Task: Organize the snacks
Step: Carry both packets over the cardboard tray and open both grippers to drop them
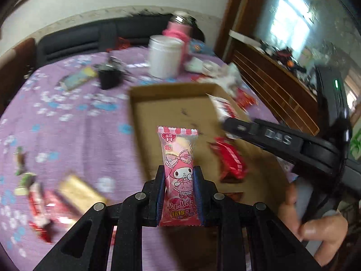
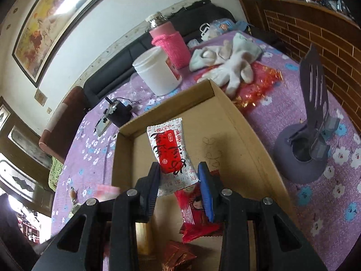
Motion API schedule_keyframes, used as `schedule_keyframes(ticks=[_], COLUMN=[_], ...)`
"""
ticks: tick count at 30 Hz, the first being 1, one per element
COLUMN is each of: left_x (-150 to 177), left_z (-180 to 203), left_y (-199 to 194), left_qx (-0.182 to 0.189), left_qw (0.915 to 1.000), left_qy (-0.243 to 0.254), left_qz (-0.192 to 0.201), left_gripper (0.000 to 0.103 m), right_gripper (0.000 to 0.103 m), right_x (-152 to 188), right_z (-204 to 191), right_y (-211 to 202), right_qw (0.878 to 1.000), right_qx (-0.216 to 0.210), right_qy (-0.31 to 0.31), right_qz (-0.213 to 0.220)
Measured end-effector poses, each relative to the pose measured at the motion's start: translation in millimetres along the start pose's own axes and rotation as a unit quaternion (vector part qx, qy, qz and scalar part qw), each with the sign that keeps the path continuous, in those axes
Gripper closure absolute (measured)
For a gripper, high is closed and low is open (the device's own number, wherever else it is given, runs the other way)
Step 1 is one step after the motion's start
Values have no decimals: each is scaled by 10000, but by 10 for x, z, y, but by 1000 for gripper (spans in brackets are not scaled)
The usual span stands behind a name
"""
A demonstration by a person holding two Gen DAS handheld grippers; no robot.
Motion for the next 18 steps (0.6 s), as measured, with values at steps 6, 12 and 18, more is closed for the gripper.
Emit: schedule_keyframes(ticks=[6, 12, 18], left_x=[135, 199, 239], left_z=[116, 91, 164], left_y=[248, 316, 325], left_qx=[-79, -43, -117], left_qw=[9997, 9994, 9988], left_qy=[209, 302, 476], left_qz=[-107, -139, -78], left_gripper=[80, 80, 80], right_gripper=[70, 70, 70], right_x=[36, 77, 103], right_z=[-27, -71, -88], right_y=[103, 166, 207], right_qw=[9998, 9994, 9990], right_qx=[108, 206, 298], right_qy=[-69, -157, -210], right_qz=[-138, -212, -265])
Point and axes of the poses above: each gripper's, at about its wrist camera, not at the fingertips, and y roughly the way its jaws point, z to its right, x to its underside, the point moved 1 cm from there along y, roughly the way its jaws point, and after that the axes turned 2 degrees about -y, right-handed, at the moved point
